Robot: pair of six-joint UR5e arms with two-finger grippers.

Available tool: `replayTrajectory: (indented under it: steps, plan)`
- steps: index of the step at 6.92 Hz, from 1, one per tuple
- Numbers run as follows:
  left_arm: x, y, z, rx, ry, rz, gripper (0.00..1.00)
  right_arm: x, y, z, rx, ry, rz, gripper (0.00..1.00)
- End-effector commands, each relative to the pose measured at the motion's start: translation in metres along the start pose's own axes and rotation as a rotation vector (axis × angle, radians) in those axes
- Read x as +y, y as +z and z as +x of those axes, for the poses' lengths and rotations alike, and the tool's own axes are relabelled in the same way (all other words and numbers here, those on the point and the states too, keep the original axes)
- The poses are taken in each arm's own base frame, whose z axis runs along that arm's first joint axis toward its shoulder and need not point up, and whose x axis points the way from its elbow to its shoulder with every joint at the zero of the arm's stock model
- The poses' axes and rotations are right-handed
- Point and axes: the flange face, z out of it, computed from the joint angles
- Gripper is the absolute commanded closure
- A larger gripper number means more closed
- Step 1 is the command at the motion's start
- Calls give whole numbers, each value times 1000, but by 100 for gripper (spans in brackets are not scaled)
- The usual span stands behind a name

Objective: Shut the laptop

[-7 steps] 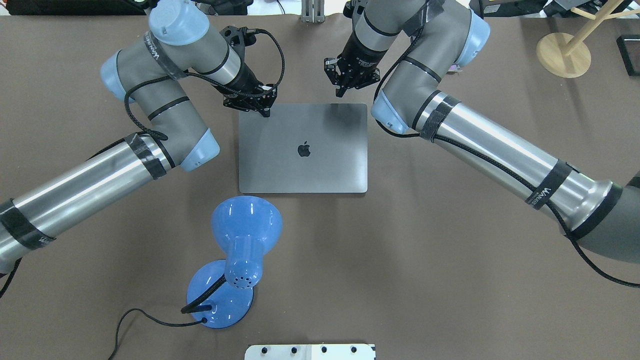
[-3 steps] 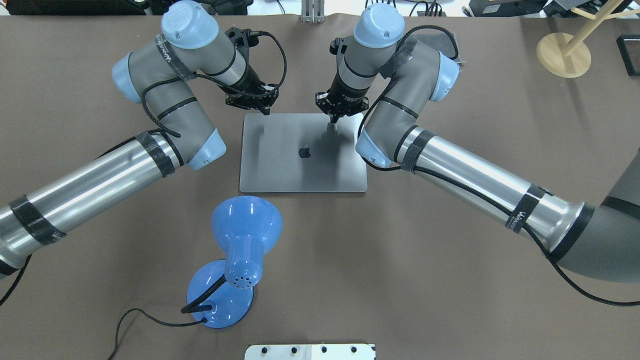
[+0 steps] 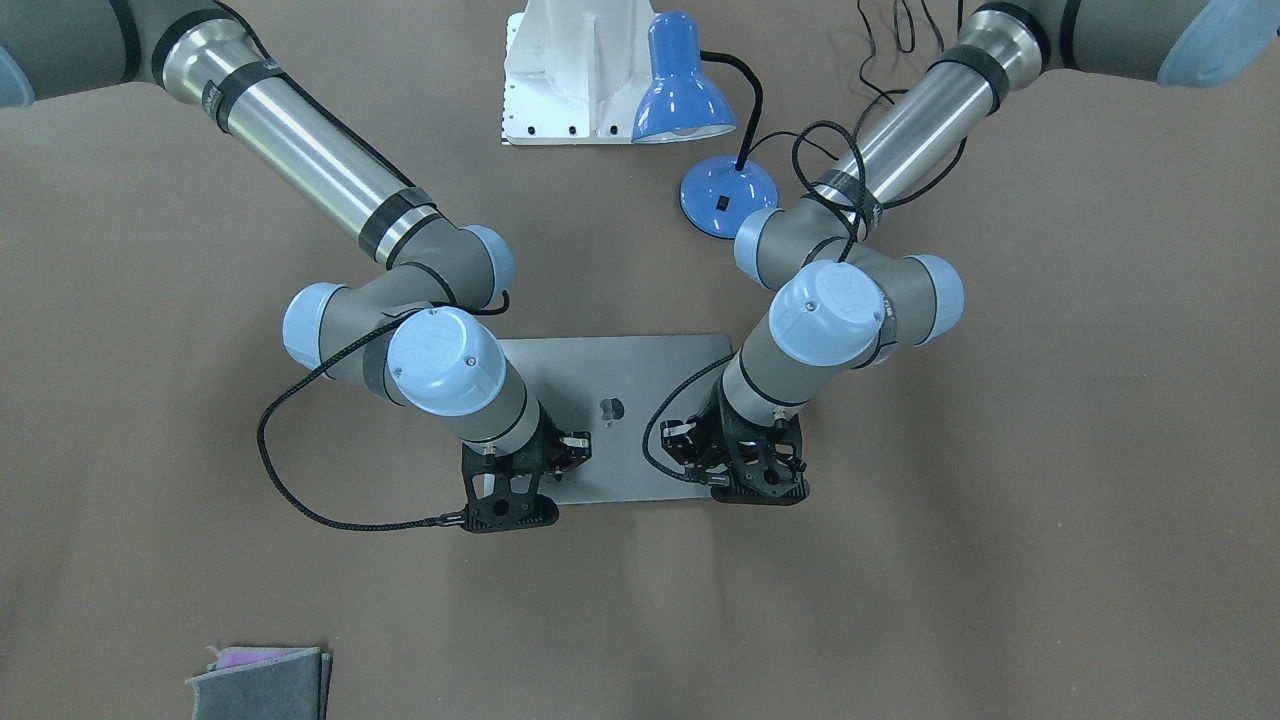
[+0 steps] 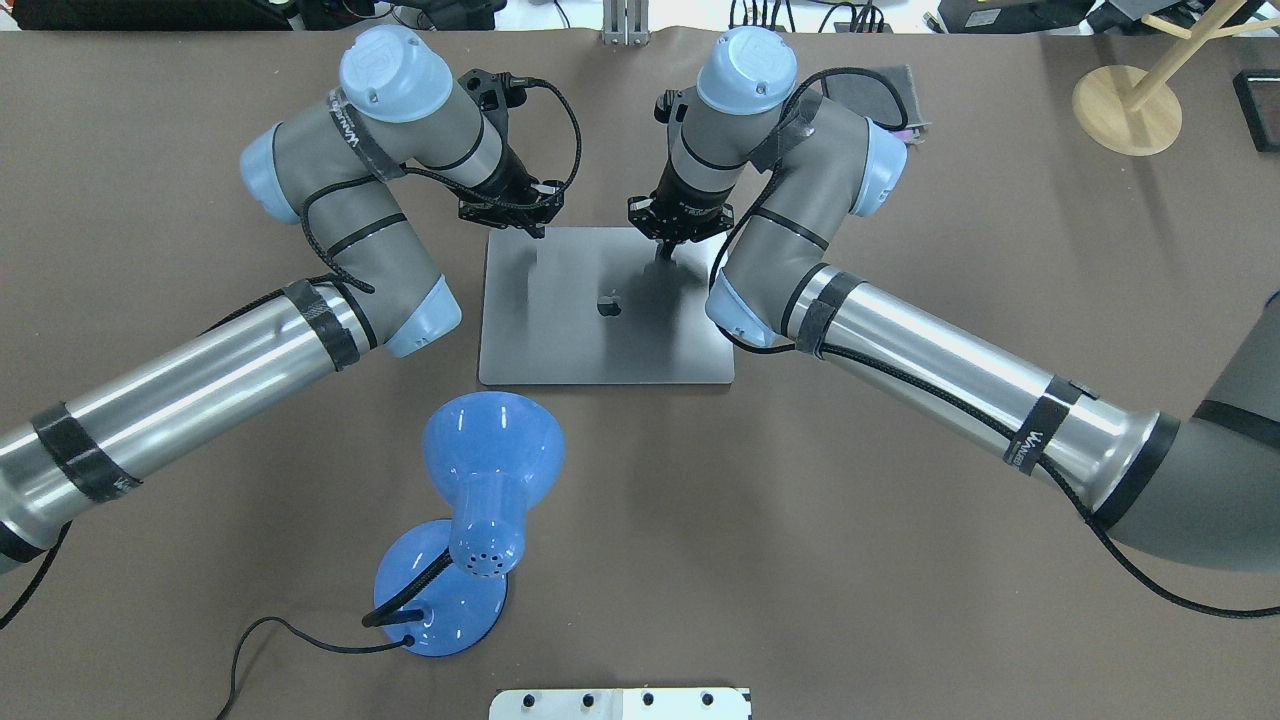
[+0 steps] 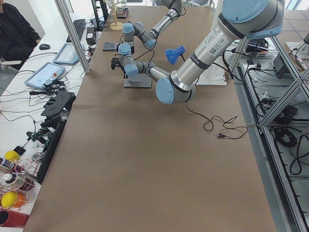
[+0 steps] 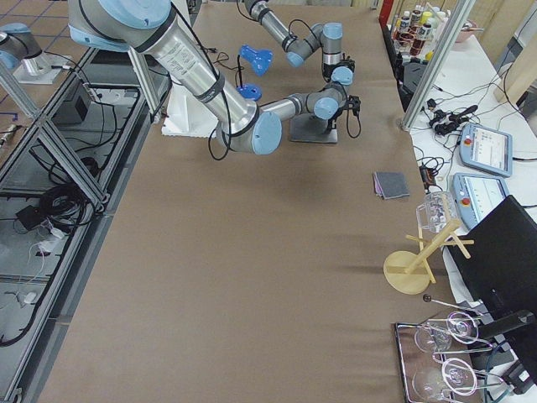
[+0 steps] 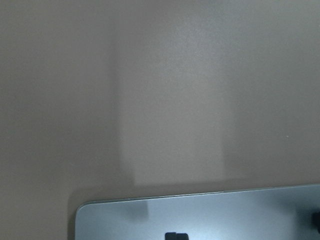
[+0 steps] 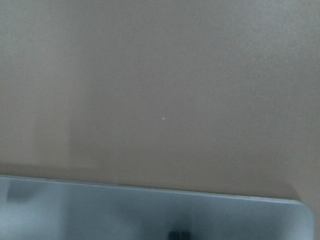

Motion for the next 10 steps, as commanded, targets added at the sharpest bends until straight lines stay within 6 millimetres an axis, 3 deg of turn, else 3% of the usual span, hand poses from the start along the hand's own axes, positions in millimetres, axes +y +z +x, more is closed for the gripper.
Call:
replayTrajectory:
  steps: [1, 2, 3, 4, 5, 6, 7, 8, 9, 10]
  plan:
    - [1, 0, 2, 4, 2, 3, 100, -33, -52, -2, -67, 23, -17, 100]
    - [0, -4, 4, 10, 0, 8, 100, -53, -85, 10, -109, 42, -32, 100]
    - [-2, -19, 12, 32, 1, 25, 63, -59, -112, 14, -146, 57, -31, 8]
    - [-4, -43, 15, 45, 0, 47, 3, -52, -129, 40, -154, 52, -11, 0]
    - [-13, -64, -11, 7, -36, 59, 2, -47, -138, 70, -147, 62, 13, 0]
    - [-24, -93, -51, 1, -55, 87, 2, -48, -165, 116, -135, 63, 58, 0]
    - [-28, -125, -97, 12, -27, 84, 2, -46, -186, 149, -83, 60, 87, 0]
    - [-35, -178, -157, -7, -35, 99, 2, -47, -206, 212, -33, -41, 106, 0]
    - [-56, -249, -201, -60, -3, 126, 2, -48, -235, 286, -4, -86, 118, 0]
    - [-27, -278, -251, -165, 47, 69, 2, -54, -269, 353, 35, -84, 106, 0]
